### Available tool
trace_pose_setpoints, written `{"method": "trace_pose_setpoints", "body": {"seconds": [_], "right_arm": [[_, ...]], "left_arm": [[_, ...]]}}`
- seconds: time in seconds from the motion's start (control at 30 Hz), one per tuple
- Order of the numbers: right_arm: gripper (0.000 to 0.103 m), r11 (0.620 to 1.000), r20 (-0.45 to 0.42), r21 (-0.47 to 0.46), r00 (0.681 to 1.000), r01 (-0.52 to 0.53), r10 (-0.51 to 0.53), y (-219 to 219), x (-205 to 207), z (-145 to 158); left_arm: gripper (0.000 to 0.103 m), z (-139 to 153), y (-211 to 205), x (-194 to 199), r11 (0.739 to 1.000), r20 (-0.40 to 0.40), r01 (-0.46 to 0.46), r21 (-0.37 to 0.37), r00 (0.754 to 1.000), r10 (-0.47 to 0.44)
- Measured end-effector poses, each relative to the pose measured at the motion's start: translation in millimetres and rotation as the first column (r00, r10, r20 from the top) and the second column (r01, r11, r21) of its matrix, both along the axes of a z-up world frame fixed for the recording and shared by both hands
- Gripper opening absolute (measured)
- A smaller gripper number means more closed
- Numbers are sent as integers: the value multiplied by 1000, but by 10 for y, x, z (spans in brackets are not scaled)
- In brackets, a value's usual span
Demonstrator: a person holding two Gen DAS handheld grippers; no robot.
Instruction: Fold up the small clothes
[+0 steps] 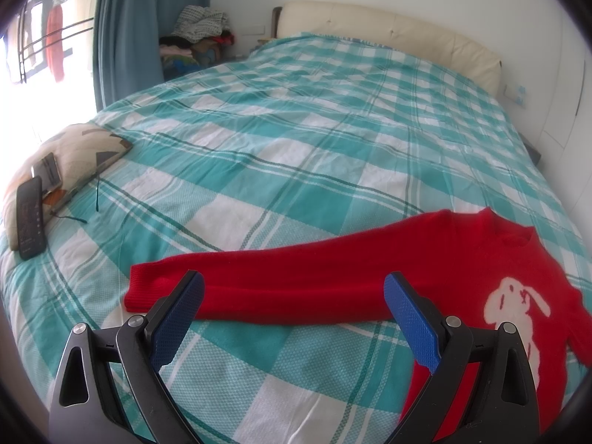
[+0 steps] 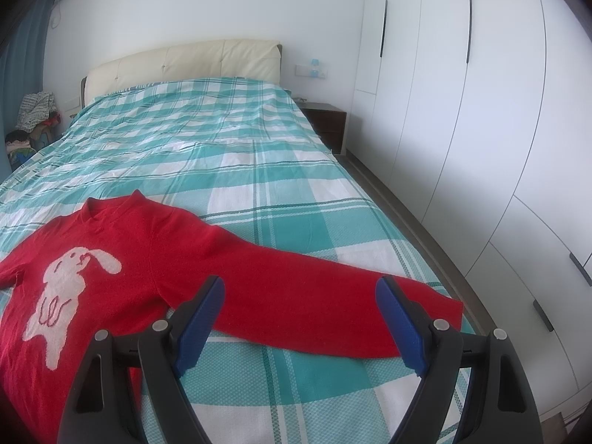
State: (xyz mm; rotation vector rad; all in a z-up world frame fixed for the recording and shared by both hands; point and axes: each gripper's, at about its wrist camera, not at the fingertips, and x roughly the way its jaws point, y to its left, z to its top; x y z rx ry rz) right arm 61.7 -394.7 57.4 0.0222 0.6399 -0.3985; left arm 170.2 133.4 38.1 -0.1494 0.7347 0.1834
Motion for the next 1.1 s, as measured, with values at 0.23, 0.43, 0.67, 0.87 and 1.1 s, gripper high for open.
{"method": "trace_pose_setpoints", "body": {"seconds": [0.23, 0.43, 0.67, 0.87, 1.1], "right_arm": [[83, 1000, -1, 2, 1000, 0, 0, -4, 5, -3], [83, 1000, -1, 3, 1000, 0, 0, -1, 4, -9], [83, 1000, -2, 4, 1000, -1, 1, -5, 8, -11], [83, 1000, -2, 5, 1000, 0, 0, -20, 15, -7], [83, 1000, -1, 7, 1000, 0, 0, 28, -4, -19]], "left_arm": [[98, 2, 0, 2, 1000, -1, 1, 0, 1000, -1], [98, 4, -1, 3, 1000, -1, 0, 1, 1000, 0], [98, 4, 1, 4, 1000, -1, 1, 0, 1000, -1], [98, 6, 6, 3, 1000, 0, 1, 1, 1000, -1], [98, 7, 4, 3, 1000, -1, 1, 1, 1000, -1]]}}
